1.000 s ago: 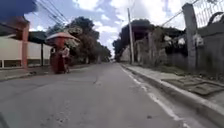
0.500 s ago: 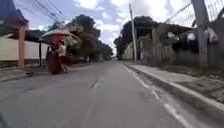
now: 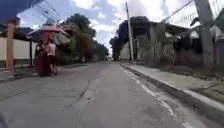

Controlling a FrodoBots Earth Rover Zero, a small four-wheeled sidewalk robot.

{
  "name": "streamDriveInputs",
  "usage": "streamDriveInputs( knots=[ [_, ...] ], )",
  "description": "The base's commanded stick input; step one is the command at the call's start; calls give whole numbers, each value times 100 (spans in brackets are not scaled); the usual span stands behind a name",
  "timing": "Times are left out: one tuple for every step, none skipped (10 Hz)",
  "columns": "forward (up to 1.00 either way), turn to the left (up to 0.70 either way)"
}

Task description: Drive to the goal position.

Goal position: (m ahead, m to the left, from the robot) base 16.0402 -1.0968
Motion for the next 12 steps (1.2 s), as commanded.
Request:
streamDriveInputs(
  knots=[
    [100,0],
    [100,0],
    [100,0],
    [100,0],
    [100,0],
    [100,0],
    [100,0],
    [100,0],
    [100,0],
    [100,0],
    [100,0],
    [100,0]
  ],
)
